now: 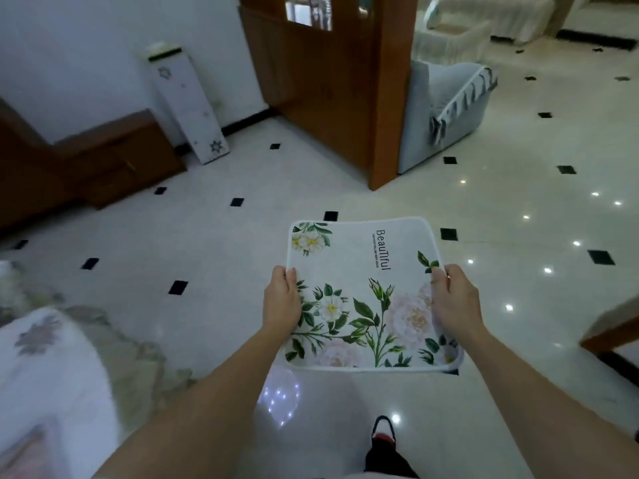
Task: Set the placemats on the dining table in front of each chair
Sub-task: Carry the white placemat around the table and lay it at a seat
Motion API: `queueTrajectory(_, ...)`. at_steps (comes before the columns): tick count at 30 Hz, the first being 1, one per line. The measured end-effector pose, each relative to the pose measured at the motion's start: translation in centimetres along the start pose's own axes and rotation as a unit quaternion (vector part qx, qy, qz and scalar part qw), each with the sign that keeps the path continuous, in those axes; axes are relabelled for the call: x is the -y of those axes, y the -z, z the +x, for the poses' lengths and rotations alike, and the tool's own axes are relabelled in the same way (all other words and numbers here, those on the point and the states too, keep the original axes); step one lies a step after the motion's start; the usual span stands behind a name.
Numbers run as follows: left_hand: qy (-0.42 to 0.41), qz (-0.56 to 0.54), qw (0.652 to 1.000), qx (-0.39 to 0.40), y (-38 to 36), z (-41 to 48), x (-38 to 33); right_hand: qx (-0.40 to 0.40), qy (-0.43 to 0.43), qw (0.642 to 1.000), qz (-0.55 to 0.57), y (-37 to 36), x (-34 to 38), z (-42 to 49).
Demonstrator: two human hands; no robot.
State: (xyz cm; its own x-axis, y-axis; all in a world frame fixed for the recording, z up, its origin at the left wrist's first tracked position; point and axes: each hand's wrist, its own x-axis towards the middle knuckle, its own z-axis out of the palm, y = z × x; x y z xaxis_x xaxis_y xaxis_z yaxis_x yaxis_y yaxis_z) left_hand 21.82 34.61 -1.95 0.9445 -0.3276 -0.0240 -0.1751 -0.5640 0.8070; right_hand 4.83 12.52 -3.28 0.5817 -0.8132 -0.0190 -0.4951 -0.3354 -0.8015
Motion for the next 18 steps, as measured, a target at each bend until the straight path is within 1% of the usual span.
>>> queueTrajectory(4, 0.049, 0.001, 0.997, -0.061, 1.8, 3.7, 0.3, 0.066, 0.037, 0.997, 0.008, -3.8, 3.1, 6.5)
queueTrajectory(8, 0.099, -0.011, 0.987, -0.126, 4.1, 6.1, 1.8, 0.13, 0.081, 0.988, 0.006, -8.3, 6.8, 10.7)
queueTrajectory(12, 0.142, -0.007, 0.975, -0.174, 6.7, 8.6, 4.0, 0.18, 0.121, 0.976, 0.002, -13.3, 10.6, 13.5)
queueTrajectory(18, 0.177, 0.009, 0.958, -0.228, 10.7, 13.0, 8.0, 0.232, 0.158, 0.96, -0.011, -22.0, 15.8, 16.4)
